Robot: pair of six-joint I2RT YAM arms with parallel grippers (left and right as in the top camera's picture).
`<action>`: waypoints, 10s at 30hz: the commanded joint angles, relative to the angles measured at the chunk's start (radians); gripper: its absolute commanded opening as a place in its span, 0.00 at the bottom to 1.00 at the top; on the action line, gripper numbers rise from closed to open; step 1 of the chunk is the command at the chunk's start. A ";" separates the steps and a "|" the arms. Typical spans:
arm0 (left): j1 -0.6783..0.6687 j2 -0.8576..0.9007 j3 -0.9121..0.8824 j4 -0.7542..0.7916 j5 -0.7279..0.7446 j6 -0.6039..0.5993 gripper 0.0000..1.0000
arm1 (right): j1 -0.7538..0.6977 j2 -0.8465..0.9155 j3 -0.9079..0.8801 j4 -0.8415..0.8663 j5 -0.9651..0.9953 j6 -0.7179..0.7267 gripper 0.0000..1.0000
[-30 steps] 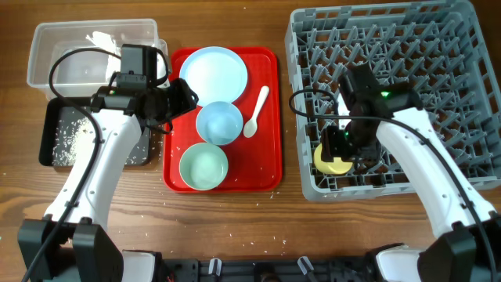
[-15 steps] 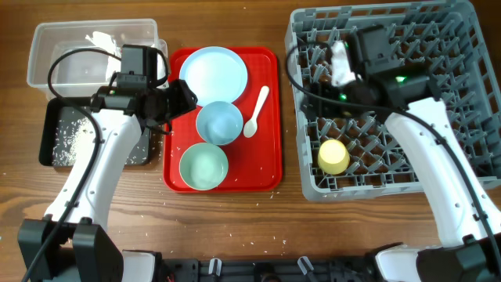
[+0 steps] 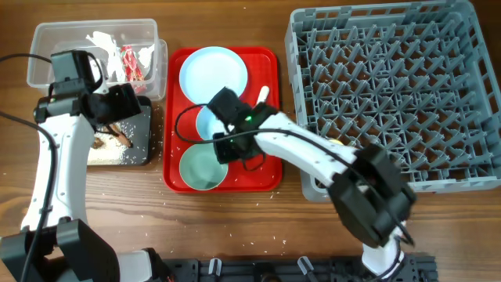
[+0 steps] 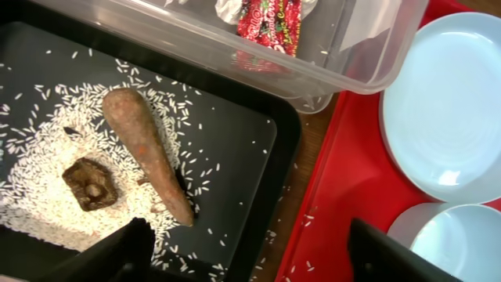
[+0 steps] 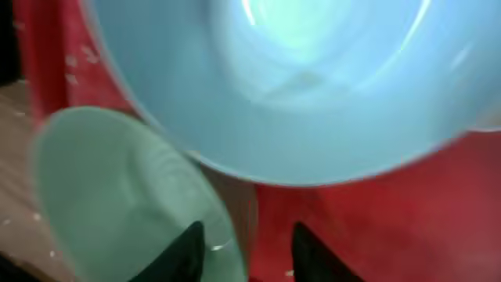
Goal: Sort waste into correct bins and load items into the dishwasher rack
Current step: 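Grasp the green bowl on the red tray with right gripper and lift, then place the green bowl in the back of the dish rack with right gripper, then grasp the light blue bowl with right gripper and lift toward rack, then lower the light blue bowl into the rack and open right gripper, then move right gripper to the light blue plate and grasp its rim, then lift the plate and stand it upright at the rack's back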
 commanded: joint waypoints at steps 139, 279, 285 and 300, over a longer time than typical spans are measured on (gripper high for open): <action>0.019 -0.024 0.019 -0.001 0.005 0.016 1.00 | -0.133 -0.259 0.026 0.376 0.268 -0.200 1.00; 0.019 -0.024 0.019 -0.001 0.005 0.016 1.00 | -0.327 0.139 0.134 0.224 0.670 -0.689 0.76; 0.019 -0.024 0.019 -0.001 0.005 0.016 1.00 | -0.362 0.135 0.137 0.241 0.607 -0.683 0.79; 0.019 -0.024 0.019 -0.001 0.005 0.016 1.00 | -0.249 0.165 0.242 0.240 0.241 -0.136 0.56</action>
